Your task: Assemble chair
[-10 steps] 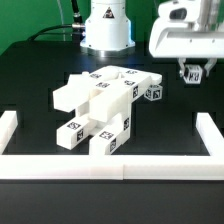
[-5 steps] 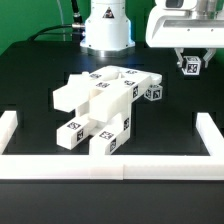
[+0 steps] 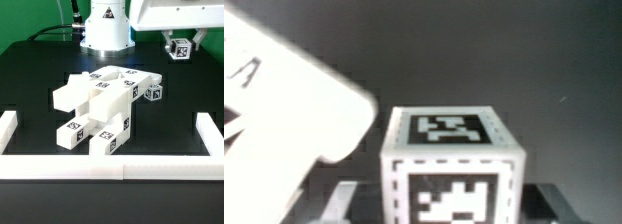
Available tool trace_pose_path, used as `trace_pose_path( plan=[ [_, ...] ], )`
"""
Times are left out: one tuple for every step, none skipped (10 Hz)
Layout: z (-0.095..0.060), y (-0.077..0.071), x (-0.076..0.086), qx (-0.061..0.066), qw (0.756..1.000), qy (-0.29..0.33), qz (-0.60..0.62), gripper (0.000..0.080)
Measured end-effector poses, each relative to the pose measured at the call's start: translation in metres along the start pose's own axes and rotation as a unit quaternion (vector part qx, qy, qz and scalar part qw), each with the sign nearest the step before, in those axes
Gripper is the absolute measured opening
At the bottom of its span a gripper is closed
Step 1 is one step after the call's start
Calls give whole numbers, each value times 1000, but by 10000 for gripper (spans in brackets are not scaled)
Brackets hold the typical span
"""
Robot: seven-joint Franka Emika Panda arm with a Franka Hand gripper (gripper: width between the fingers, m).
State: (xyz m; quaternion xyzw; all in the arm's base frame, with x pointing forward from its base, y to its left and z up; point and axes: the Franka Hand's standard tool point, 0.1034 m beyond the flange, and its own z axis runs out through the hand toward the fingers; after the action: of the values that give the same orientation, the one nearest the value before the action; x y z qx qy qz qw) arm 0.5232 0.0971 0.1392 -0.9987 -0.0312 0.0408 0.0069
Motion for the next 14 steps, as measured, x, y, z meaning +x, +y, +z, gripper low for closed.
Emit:
trace_pose_path(
  plan=[
    [3, -4, 0, -1, 1000, 7, -2, 289],
    [5, -5, -3, -1, 1000, 5, -3, 289],
    [5, -3, -2, -1, 1000, 5, -2, 290],
    [5, -1, -2, -1, 1000, 5, -4, 290],
    [5, 14, 8, -5, 999, 9, -51, 290],
    [-3, 28, 22, -7, 997, 12, -72, 290],
    [-14, 47, 39, -4, 994, 1, -105, 290],
    [-18, 64, 57, -3, 995, -16, -101, 290],
    [-17, 64, 65, -7, 995, -5, -95, 290],
    [-16, 61, 62, -6, 995, -7, -97, 290],
    [-16, 64, 62, -6, 995, -8, -96, 290],
    [-15, 64, 62, -6, 995, -8, -95, 290],
    [-14, 69, 62, -7, 994, -8, -112, 290],
    [-12, 86, 63, -8, 991, -8, -132, 290]
  ],
)
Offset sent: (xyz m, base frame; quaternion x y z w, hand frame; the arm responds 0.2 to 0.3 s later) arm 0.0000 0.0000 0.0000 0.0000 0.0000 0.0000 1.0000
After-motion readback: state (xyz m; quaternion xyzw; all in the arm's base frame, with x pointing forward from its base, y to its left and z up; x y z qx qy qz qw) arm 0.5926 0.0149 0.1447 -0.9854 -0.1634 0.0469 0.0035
